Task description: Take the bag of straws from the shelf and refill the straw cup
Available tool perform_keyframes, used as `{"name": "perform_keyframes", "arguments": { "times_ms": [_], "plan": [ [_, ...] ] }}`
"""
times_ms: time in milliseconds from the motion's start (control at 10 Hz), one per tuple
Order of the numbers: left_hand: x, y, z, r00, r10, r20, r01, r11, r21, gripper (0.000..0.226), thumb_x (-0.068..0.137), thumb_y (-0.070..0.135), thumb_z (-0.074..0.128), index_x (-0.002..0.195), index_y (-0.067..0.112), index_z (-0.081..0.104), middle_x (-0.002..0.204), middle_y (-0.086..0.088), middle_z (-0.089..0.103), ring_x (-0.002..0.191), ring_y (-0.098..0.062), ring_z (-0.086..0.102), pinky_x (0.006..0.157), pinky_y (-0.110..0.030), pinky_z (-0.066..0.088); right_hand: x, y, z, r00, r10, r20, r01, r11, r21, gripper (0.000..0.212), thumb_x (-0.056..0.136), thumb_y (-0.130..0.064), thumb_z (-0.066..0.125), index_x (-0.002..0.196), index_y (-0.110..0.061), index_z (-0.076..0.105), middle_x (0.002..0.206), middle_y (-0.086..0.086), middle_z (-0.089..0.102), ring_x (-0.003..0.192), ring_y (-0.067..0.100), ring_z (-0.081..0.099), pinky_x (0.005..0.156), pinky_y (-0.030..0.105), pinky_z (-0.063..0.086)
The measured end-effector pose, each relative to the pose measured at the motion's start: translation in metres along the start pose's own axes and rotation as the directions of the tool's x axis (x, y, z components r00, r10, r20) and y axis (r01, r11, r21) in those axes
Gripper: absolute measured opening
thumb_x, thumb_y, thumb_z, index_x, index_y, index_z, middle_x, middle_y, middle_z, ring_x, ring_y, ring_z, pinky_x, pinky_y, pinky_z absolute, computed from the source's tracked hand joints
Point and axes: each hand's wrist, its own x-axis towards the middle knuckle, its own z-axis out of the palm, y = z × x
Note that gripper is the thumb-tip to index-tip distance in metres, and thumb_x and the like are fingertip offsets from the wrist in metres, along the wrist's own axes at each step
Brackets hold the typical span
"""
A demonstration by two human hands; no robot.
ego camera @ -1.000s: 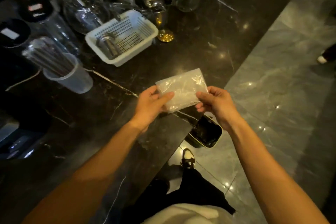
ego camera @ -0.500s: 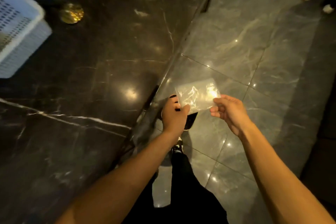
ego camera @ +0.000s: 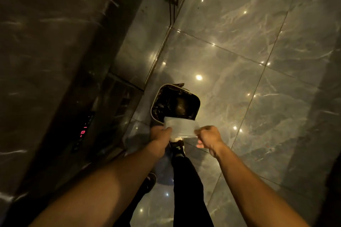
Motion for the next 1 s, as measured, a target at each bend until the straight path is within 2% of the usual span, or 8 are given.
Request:
{"name": "perform_keyframes", "arguments": {
  "times_ms": [100, 300, 400, 500, 600, 800, 900, 1000],
  "plan": [
    [0.036, -0.014, 0.010, 1.000, -0.018, 0.014, 0.017, 0.997, 0.069, 0.029, 0.095, 0.016, 0.067, 0.119, -0.001, 0.069, 0.117, -0.023, 0.072, 0.111, -0.040, 0.069, 0.097, -0.048, 0.057, 0.032, 0.018, 0.012, 0.999, 0.044, 0.011, -0.043, 0.999, -0.015, 0.010, 0.101, -0.007, 0.062, 0.110, -0.004, 0.065, 0.073, 0.009, 0.060, 0.055, 0.018, 0.053, 0.047, 0.029, 0.054],
    [0.071, -0.004, 0.016, 1.000, 0.008, 0.015, -0.009, 0.999, 0.042, 0.042, 0.094, 0.024, 0.070, 0.131, 0.006, 0.060, 0.120, -0.015, 0.067, 0.113, -0.039, 0.067, 0.103, -0.051, 0.054, 0.069, 0.018, 0.021, 1.000, 0.024, 0.019, -0.024, 0.999, -0.021, 0.019, 0.102, -0.009, 0.061, 0.119, -0.002, 0.064, 0.076, 0.009, 0.061, 0.056, 0.019, 0.055, 0.046, 0.028, 0.053],
    [0.081, 0.002, 0.017, 1.000, 0.014, -0.002, -0.014, 1.000, 0.020, 0.049, 0.095, 0.025, 0.069, 0.138, 0.006, 0.054, 0.127, -0.015, 0.063, 0.117, -0.040, 0.065, 0.104, -0.051, 0.054, 0.080, 0.011, 0.026, 1.000, 0.012, 0.003, -0.012, 0.999, -0.033, 0.021, 0.101, -0.009, 0.060, 0.119, 0.001, 0.066, 0.076, 0.010, 0.062, 0.055, 0.019, 0.055, 0.047, 0.028, 0.054],
    [0.097, 0.002, 0.021, 1.000, 0.009, -0.009, -0.009, 1.000, 0.018, 0.047, 0.094, 0.031, 0.068, 0.133, 0.008, 0.056, 0.129, -0.021, 0.066, 0.116, -0.043, 0.066, 0.100, -0.053, 0.056, 0.092, 0.001, 0.037, 1.000, 0.016, -0.020, -0.017, 0.998, -0.060, 0.025, 0.098, -0.007, 0.059, 0.119, 0.003, 0.067, 0.078, 0.012, 0.064, 0.053, 0.019, 0.056, 0.046, 0.028, 0.054],
    [0.105, 0.002, 0.022, 1.000, -0.003, -0.014, 0.003, 1.000, 0.006, 0.051, 0.095, 0.037, 0.066, 0.137, 0.010, 0.054, 0.131, -0.023, 0.064, 0.119, -0.043, 0.064, 0.102, -0.053, 0.055, 0.100, -0.002, 0.044, 1.000, 0.017, -0.013, -0.018, 0.997, -0.075, 0.028, 0.098, -0.007, 0.058, 0.121, 0.005, 0.067, 0.081, 0.013, 0.065, 0.054, 0.020, 0.056, 0.045, 0.027, 0.053],
    [0.115, 0.010, 0.021, 0.998, 0.050, -0.040, -0.049, 0.998, 0.033, 0.073, 0.100, 0.041, 0.061, 0.159, 0.010, 0.030, 0.159, -0.018, 0.042, 0.143, -0.038, 0.046, 0.117, -0.046, 0.041, 0.105, -0.010, 0.051, 1.000, 0.028, 0.003, -0.028, 0.999, 0.015, 0.032, 0.106, -0.020, 0.058, 0.129, 0.002, 0.061, 0.093, 0.014, 0.068, 0.062, 0.021, 0.065, 0.045, 0.030, 0.059],
    [0.109, 0.009, 0.023, 0.998, 0.032, -0.048, -0.030, 0.998, 0.057, 0.072, 0.101, 0.037, 0.059, 0.159, 0.008, 0.027, 0.160, -0.018, 0.040, 0.145, -0.039, 0.044, 0.116, -0.043, 0.039, 0.097, -0.012, 0.050, 0.999, 0.047, 0.013, -0.047, 0.999, 0.017, 0.031, 0.106, -0.020, 0.058, 0.126, 0.003, 0.063, 0.088, 0.011, 0.064, 0.062, 0.023, 0.064, 0.052, 0.036, 0.062],
    [0.098, 0.007, 0.020, 0.998, 0.034, -0.058, -0.031, 0.998, 0.055, 0.063, 0.102, 0.032, 0.059, 0.156, 0.008, 0.036, 0.157, -0.019, 0.046, 0.142, -0.039, 0.048, 0.114, -0.042, 0.041, 0.082, -0.012, 0.047, 0.999, 0.044, 0.015, -0.043, 0.999, -0.026, 0.028, 0.103, -0.015, 0.059, 0.121, 0.003, 0.068, 0.082, 0.009, 0.063, 0.059, 0.021, 0.062, 0.054, 0.034, 0.060]
  ]
}}
